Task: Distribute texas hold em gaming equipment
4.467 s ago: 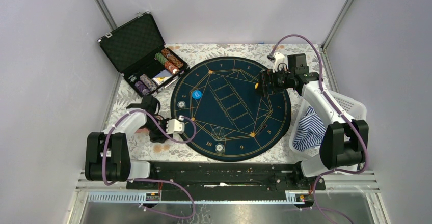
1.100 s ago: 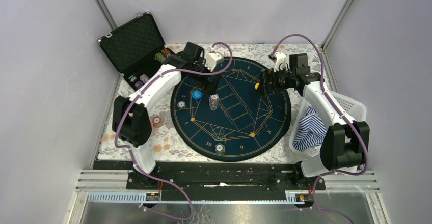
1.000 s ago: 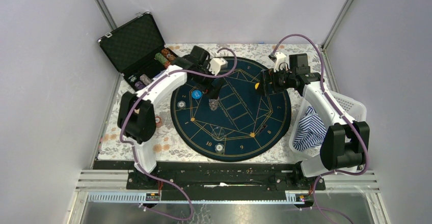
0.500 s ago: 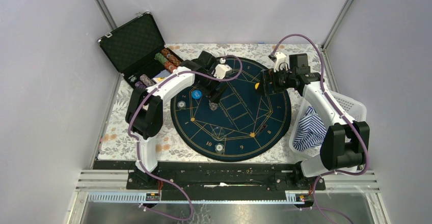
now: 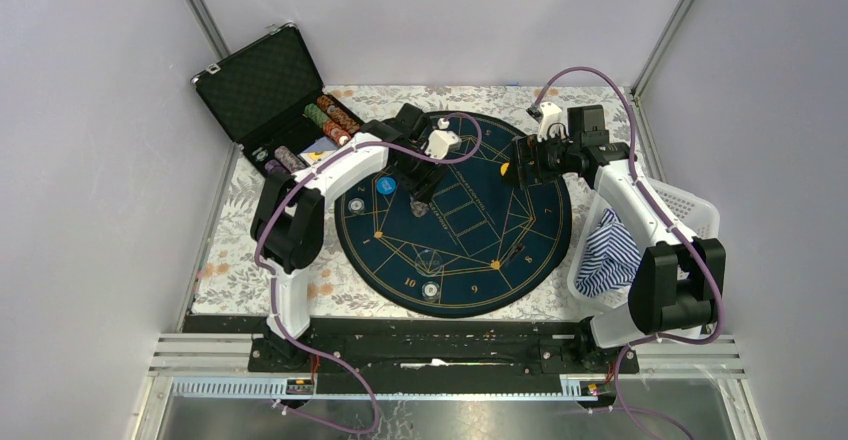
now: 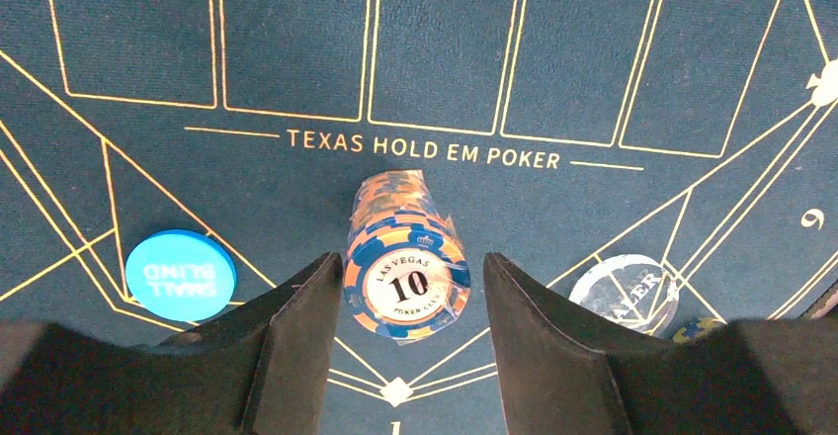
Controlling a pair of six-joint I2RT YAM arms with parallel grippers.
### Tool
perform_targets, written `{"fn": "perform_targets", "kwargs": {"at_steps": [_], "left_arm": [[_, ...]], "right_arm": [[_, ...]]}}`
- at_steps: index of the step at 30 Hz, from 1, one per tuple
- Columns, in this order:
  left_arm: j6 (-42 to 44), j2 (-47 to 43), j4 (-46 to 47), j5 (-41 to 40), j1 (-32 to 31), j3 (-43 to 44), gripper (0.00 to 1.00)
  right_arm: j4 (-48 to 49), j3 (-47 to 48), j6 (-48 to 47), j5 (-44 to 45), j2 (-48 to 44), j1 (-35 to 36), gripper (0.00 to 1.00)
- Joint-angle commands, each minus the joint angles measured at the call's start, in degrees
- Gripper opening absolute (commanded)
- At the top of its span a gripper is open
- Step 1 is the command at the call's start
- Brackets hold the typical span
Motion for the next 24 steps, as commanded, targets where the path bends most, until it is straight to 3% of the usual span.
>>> {"fn": "perform_targets", "kwargs": {"at_steps": [1, 24], "left_arm": [[0.2, -1.0, 1.1, -0.1, -0.2, 2.5, 0.58], [1.5, -3.7, 0.3, -1.2, -0.3, 2.9, 0.37]], "right_arm": [[0.1, 0.1, -0.8, -1.9, -0.5, -0.3, 1.0], [-0.1, 0.2, -0.7, -2.0, -0.1, -0.3, 1.0]]}}
